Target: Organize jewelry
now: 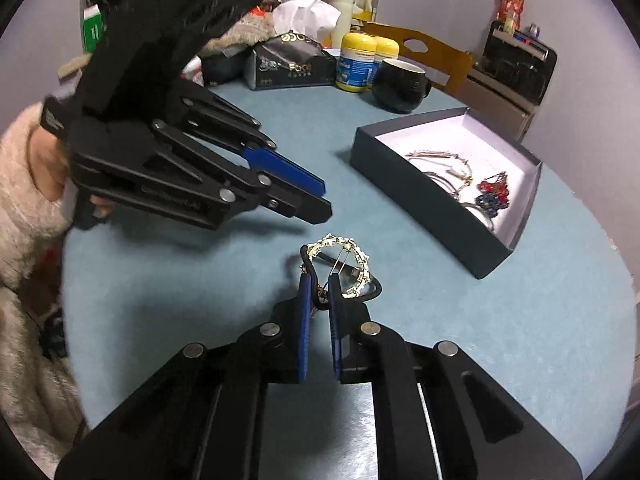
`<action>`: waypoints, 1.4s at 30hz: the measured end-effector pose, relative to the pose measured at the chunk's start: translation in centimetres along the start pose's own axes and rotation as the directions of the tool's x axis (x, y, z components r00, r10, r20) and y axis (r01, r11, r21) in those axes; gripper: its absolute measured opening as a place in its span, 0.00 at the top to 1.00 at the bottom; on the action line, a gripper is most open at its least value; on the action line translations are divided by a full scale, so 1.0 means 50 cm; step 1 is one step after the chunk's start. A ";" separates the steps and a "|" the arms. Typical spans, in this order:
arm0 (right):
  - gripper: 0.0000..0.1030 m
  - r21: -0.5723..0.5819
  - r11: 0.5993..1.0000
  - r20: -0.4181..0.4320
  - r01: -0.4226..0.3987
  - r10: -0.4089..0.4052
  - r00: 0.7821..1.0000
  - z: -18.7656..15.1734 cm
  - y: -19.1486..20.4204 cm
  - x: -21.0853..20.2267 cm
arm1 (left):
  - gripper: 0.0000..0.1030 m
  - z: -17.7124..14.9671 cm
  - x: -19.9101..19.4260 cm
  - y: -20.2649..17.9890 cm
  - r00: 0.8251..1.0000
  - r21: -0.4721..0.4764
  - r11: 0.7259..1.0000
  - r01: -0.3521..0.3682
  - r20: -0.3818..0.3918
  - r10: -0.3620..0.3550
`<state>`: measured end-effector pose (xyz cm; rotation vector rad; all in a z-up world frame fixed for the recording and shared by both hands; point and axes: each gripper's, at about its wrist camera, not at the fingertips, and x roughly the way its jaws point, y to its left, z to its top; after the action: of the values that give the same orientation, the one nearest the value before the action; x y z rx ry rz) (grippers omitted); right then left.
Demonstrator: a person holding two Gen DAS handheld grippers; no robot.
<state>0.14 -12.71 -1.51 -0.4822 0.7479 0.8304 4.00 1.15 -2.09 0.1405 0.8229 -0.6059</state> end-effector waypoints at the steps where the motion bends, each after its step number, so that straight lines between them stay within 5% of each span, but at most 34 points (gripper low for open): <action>1: 0.92 -0.005 1.000 -0.007 0.011 -0.011 1.000 -0.001 0.000 0.004 | 0.80 0.000 -0.001 0.000 1.000 0.000 1.000 -0.001 0.001 0.001; 17: 0.95 -0.002 0.999 -0.038 -0.034 0.034 0.999 -0.008 0.006 0.015 | 0.80 0.000 0.001 -0.004 1.000 0.006 1.000 0.009 0.000 -0.009; 27: 0.97 0.124 0.985 0.046 -0.121 0.116 0.992 0.000 -0.029 -0.012 | 0.79 0.000 -0.004 -0.003 1.000 0.003 1.000 0.003 0.006 -0.003; 31: 0.97 0.177 0.980 0.089 -0.094 0.079 0.993 0.003 -0.051 -0.025 | 0.78 -0.002 -0.010 -0.003 1.000 0.002 1.000 0.004 0.009 -0.004; 33: 0.97 0.211 0.974 0.131 -0.087 0.060 0.990 0.004 -0.066 -0.039 | 0.74 -0.003 -0.015 -0.008 1.000 0.009 1.000 0.010 0.009 -0.010; 35: 0.97 0.242 0.965 0.163 -0.096 0.058 0.985 0.005 -0.077 -0.050 | 0.50 -0.005 -0.021 -0.018 1.000 0.022 0.999 0.023 0.014 -0.024; 37: 0.97 0.265 0.959 0.182 -0.103 0.055 0.982 0.006 -0.087 -0.055 | 0.41 -0.008 -0.025 -0.032 0.999 0.042 0.998 0.041 0.019 -0.042; 42: 0.97 0.334 0.933 0.239 -0.130 0.049 0.970 0.002 -0.117 -0.067 | 0.37 -0.008 0.002 -0.075 0.997 0.086 0.994 0.071 -0.024 -0.070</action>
<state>3.34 -17.73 1.66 -0.0326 0.6890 0.8017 1.69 -1.84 -2.03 0.1981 0.8245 -0.7083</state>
